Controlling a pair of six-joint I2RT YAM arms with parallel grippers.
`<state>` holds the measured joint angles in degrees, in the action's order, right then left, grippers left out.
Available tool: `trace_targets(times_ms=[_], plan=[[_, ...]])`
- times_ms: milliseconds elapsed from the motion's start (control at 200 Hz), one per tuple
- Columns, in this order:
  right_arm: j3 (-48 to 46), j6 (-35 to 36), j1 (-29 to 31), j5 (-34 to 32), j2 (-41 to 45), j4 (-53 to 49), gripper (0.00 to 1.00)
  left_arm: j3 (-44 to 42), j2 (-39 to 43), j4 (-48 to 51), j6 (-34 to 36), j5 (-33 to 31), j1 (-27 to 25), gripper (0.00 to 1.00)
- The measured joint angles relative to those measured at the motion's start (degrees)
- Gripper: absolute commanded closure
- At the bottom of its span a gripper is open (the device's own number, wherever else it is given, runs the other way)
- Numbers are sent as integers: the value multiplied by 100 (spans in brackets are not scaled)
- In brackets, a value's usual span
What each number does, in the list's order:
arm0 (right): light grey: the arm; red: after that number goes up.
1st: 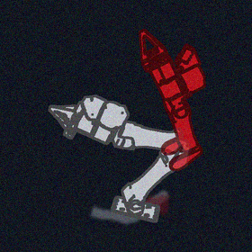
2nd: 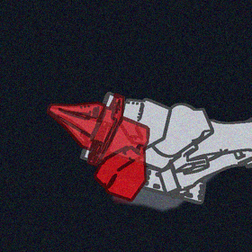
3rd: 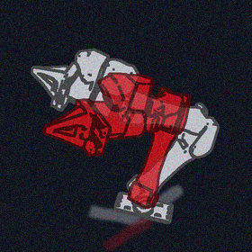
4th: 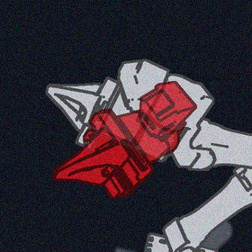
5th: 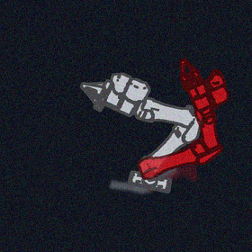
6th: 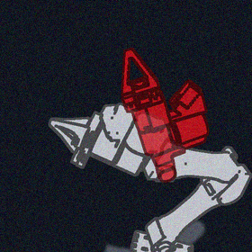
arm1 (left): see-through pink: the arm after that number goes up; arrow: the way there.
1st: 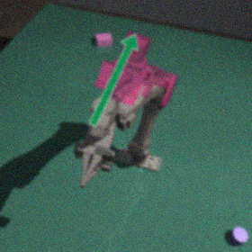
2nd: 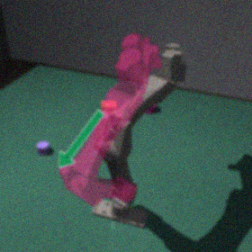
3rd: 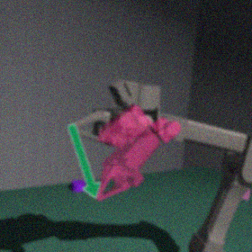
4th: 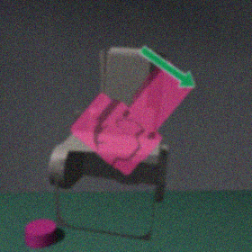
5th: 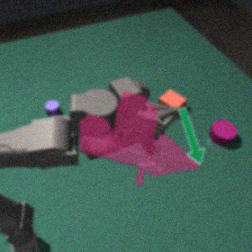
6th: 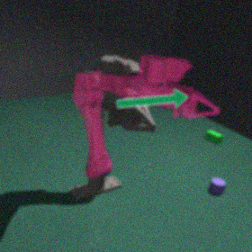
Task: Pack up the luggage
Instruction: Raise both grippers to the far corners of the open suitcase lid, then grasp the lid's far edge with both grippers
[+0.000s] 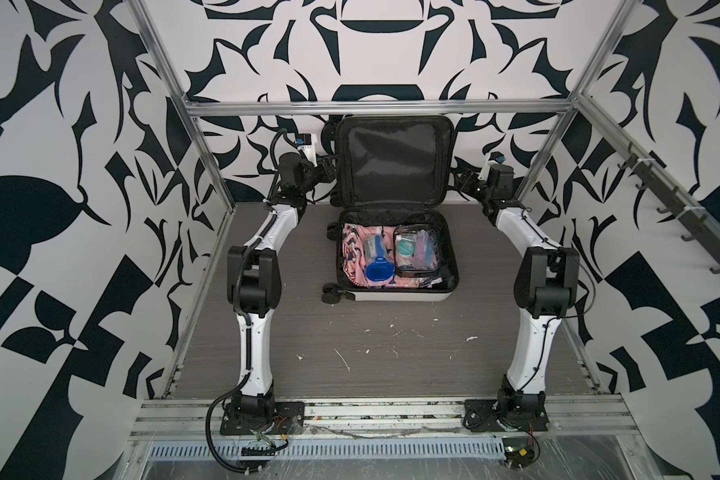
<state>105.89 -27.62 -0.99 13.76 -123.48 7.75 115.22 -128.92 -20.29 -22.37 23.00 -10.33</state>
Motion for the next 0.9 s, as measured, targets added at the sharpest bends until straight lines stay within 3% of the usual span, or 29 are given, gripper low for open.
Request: trace_targets(times_ms=[210, 345, 615, 900], plan=[[820, 199, 2, 313, -643, 527, 41, 398, -448, 42, 317, -181, -98, 53], [874, 221, 2, 455, -782, 907, 38, 575, -566, 37, 422, -267, -133, 56], [-452, 240, 2, 162, -256, 2006, 34, 826, -748, -17, 490, -262, -131, 62], [-485, 243, 31, 492, -103, 2693, 37, 831, -758, -39, 483, -264, -125, 69]])
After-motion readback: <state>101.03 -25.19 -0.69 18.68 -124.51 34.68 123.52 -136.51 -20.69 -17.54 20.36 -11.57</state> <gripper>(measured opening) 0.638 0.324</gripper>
